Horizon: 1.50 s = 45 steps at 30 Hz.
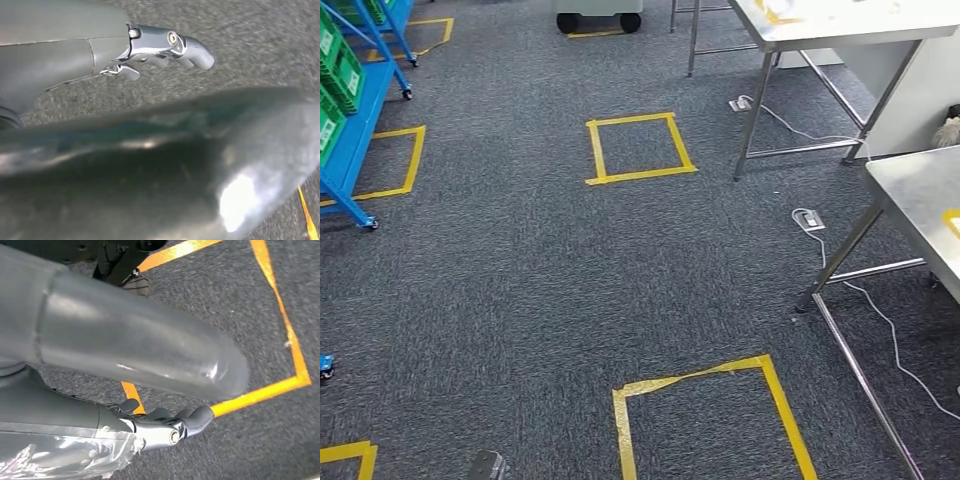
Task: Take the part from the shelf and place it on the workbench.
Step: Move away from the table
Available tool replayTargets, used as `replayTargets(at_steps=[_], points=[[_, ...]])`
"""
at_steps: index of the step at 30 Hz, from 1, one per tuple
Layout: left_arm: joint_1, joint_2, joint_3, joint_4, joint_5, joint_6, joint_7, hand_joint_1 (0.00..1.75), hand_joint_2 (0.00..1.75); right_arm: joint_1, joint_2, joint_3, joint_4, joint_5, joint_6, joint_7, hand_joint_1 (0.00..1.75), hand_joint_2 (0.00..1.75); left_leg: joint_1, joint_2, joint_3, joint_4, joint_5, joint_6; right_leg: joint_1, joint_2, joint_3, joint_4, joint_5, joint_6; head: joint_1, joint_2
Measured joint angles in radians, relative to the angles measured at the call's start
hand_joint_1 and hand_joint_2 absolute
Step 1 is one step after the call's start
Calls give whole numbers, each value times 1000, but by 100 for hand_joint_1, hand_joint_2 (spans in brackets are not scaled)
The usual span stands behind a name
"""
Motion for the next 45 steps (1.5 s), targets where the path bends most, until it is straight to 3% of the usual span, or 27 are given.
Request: replayTargets(at_steps=[3,5,7,9,11,12,13,14,16,17,19,20,22,24,26,28,29,31,33,35,37,38,40,42,43,44,45], points=[[1,-2,1,0,0,-1,0,0,0,-28,-12,-22,61,2,-3,-4,0,0,-1,-39,-16,9,10,-11,-5,55,129,-202,52,-8,-1,0],[1,-2,1,0,0,-1,0,0,0,-38,-14,-31,88,3,-3,-6,0,0,-1,-60,-28,14,17,-21,-6,69,147,-230,49,-11,-1,0],[4,-2,1,0,0,-2,0,0,0,-45,-15,-37,106,4,-4,-6,0,0,1,-70,-39,21,19,-31,-6,48,140,-230,52,-20,-1,0],[6,-2,2,0,0,-2,0,0,0,-51,-17,-41,117,5,-4,-7,0,0,1,-30,-68,69,-16,-39,-6,22,134,-232,57,-32,-6,0],[4,-3,2,0,0,-1,0,0,0,-52,-21,-46,126,5,-4,-7,0,0,1,25,-130,200,-92,-47,-1,-7,127,-232,60,-40,-12,0],[2,-4,2,0,0,-1,0,0,0,-52,-22,-48,131,5,-4,-7,0,0,3,37,-162,274,-124,-50,2,-25,124,-232,61,-41,-13,0],[3,-4,2,0,0,-1,0,0,0,-52,-23,-50,135,7,-5,-8,0,0,4,40,-180,319,-135,-52,4,-42,122,-232,61,-42,-13,0],[4,-4,2,0,-1,-2,1,0,0,-54,-24,-52,139,11,-5,-10,0,0,5,41,-179,327,-126,-52,5,-56,121,-232,61,-42,-13,0],[7,-4,3,0,-5,-2,2,0,0,-60,-25,-59,146,27,-6,-16,0,0,4,54,-120,231,-65,-48,7,-82,122,-232,61,-41,-13,0],[6,-4,4,0,-8,-3,3,0,0,-64,-25,-65,149,37,-7,-19,0,0,1,77,-76,158,-36,-44,9,-92,123,-232,60,-41,-13,0],[2,-4,7,0,-14,-4,4,0,0,-70,-26,-78,157,59,-9,-25,0,0,-8,118,-18,51,-10,-32,13,-113,122,-230,59,-35,-13,0],[1,-4,9,0,-18,-4,4,0,0,-74,-26,-85,161,71,-8,-27,0,0,-11,127,-10,30,-11,-27,15,-124,122,-230,58,-31,-12,0],[3,-4,13,0,-25,-3,4,0,0,-81,-26,-100,167,97,-4,-29,0,0,-11,106,-15,21,-9,-14,14,-138,126,-228,56,-19,-11,0],[6,-3,18,0,-34,-2,5,0,0,-88,-27,-116,171,120,0,-33,0,0,-6,82,-16,16,-4,-1,11,-92,108,-189,31,-7,-7,0],[3,-4,24,0,-45,0,4,0,0,-89,-27,-134,176,141,5,-35,0,0,-3,56,-17,15,-4,8,9,-28,49,-64,-27,-2,-2,0],[2,-5,27,0,-57,2,4,0,0,-87,-28,-153,182,161,9,-36,0,0,-5,25,-16,15,-4,13,10,-10,-18,63,-64,0,-1,0],[3,-5,28,0,-63,3,4,0,0,-87,-29,-162,184,169,11,-36,0,0,-6,9,-14,15,-5,13,10,-8,-31,79,-55,0,-1,0],[5,-6,31,0,-70,3,4,0,0,-89,-30,-176,188,180,13,-37,0,0,-6,-22,-5,16,-8,11,8,5,3,-12,15,-2,-2,0],[4,-7,33,0,-73,3,4,0,0,-92,-31,-188,192,187,14,-39,0,0,-7,-51,-2,21,-16,3,1,52,68,-155,68,-4,-1,0],[3,-7,35,0,-76,2,3,0,0,-96,-31,-198,197,193,15,-40,0,0,-6,-73,-9,27,-22,-6,-2,81,102,-217,65,-9,-2,0],[7,-7,38,0,-81,2,0,0,0,-100,-31,-205,201,203,15,-41,0,0,-2,-89,-15,29,-25,-16,0,63,110,-221,57,-20,-3,0],[9,-7,39,0,-83,2,-1,0,0,-101,-31,-209,201,208,15,-41,0,0,-2,-80,-16,35,-29,-20,0,53,115,-223,56,-26,-3,0],[9,-8,41,0,-88,2,-5,0,0,-102,-31,-219,202,220,15,-43,0,0,-3,-20,-56,109,-61,-29,-1,24,131,-229,48,-37,-10,0],[6,-11,43,0,-90,0,-9,0,0,-101,-31,-229,204,233,15,-43,0,0,-3,32,-148,256,-109,-37,1,-9,148,-231,33,-42,-18,0],[7,-12,46,0,-91,-1,-10,0,0,-101,-31,-234,205,240,15,-42,0,0,-1,38,-192,316,-118,-39,2,-24,157,-231,22,-42,-17,0],[10,-13,49,0,-91,-3,-11,0,0,-101,-31,-239,207,246,15,-42,0,0,1,40,-220,344,-108,-40,2,-38,168,-231,12,-40,-18,0],[14,-13,52,0,-92,-4,-11,0,0,-101,-31,-243,208,250,15,-41,0,0,3,43,-230,333,-76,-40,2,-52,180,-232,0,-38,-18,0]])
